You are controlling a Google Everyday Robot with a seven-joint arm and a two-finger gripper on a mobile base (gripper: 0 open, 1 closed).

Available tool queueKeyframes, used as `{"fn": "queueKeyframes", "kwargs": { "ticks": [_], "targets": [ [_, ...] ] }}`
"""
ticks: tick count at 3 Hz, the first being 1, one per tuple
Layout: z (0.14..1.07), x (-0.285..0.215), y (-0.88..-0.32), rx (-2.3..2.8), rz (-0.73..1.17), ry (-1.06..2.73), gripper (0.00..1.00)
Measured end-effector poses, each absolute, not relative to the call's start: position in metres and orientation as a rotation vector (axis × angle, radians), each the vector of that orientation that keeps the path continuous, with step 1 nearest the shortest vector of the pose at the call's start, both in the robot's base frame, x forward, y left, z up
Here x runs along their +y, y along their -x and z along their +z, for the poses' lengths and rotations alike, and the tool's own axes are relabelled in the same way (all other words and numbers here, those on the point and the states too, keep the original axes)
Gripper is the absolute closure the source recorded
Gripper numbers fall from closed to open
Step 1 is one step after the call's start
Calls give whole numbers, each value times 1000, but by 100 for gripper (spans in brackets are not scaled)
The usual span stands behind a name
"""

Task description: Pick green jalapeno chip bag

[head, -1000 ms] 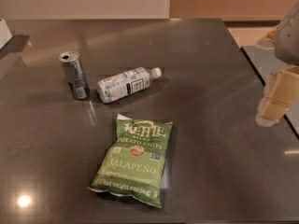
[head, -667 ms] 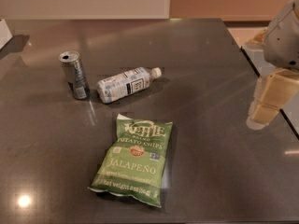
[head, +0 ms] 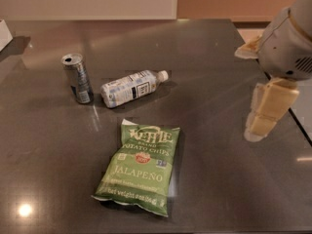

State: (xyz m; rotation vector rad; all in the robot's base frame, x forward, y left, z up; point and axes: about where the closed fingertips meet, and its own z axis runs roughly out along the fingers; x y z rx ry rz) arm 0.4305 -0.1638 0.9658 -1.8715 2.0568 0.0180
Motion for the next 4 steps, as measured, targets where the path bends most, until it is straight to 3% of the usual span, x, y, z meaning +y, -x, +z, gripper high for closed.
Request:
{"fn": "queueKeyframes", "kwargs": {
  "ticks": [2, 4],
  "targets": [
    [892, -56, -397, 1839, 297, 2164, 0],
    [852, -10, -382, 1718, 408, 2254, 0]
  ]
}}
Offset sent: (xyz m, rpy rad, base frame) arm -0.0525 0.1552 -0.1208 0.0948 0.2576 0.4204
